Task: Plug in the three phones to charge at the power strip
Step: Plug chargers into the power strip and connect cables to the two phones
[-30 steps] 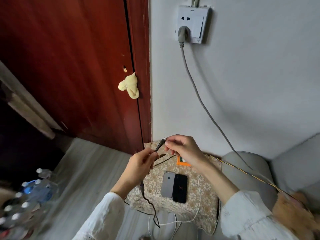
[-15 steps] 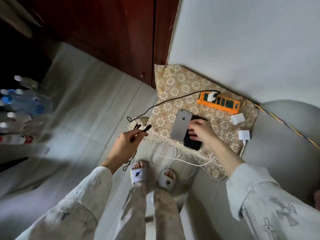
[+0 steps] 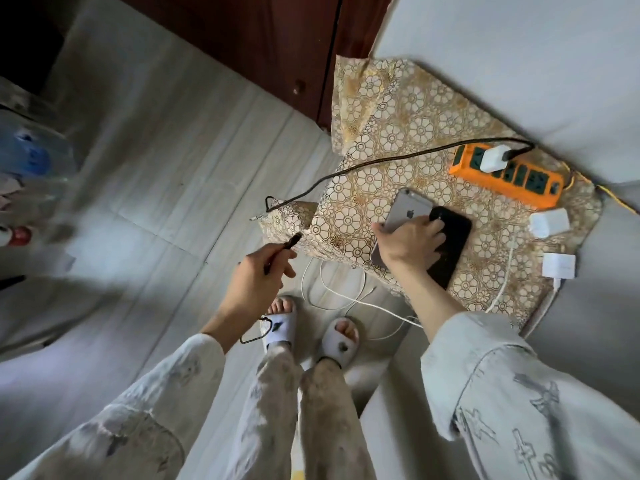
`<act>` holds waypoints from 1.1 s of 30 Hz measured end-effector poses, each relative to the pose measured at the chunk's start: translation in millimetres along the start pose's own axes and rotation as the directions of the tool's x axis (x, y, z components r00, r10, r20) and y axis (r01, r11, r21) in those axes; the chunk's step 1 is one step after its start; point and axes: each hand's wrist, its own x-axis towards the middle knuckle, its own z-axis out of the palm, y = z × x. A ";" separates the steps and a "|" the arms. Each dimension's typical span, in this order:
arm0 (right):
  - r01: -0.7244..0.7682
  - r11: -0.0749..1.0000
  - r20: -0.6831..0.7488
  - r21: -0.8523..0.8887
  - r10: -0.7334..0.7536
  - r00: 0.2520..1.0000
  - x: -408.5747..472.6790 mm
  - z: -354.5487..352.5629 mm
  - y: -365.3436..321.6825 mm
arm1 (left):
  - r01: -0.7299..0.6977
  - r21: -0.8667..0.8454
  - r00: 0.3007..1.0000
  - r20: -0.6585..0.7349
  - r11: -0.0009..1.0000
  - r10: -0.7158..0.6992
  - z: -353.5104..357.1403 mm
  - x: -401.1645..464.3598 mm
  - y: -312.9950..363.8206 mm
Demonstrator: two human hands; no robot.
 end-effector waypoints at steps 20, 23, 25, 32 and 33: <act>0.087 0.985 0.014 0.152 -0.090 0.996 10.0 7.6 0.2 | 0.118 0.272 0.984 0.100 0.955 -0.150 16.9 145.6 5.3; 0.069 0.984 0.059 0.167 -0.080 0.995 11.7 3.3 -0.4 | 0.051 0.263 0.998 0.024 0.963 -0.060 11.0 151.9 18.0; 0.030 0.971 0.086 0.238 -0.052 0.995 13.2 -0.5 0.6 | -0.002 0.256 1.000 -0.009 0.967 0.004 8.9 149.6 23.2; -0.420 0.556 0.464 0.717 0.068 0.883 7.7 -32.5 -9.0 | -0.136 0.106 0.985 0.118 0.985 0.124 12.9 97.9 25.7; -0.498 0.458 0.538 0.736 0.050 0.841 5.4 -37.0 -9.9 | -0.149 0.080 0.981 0.134 0.986 0.138 13.8 89.2 28.0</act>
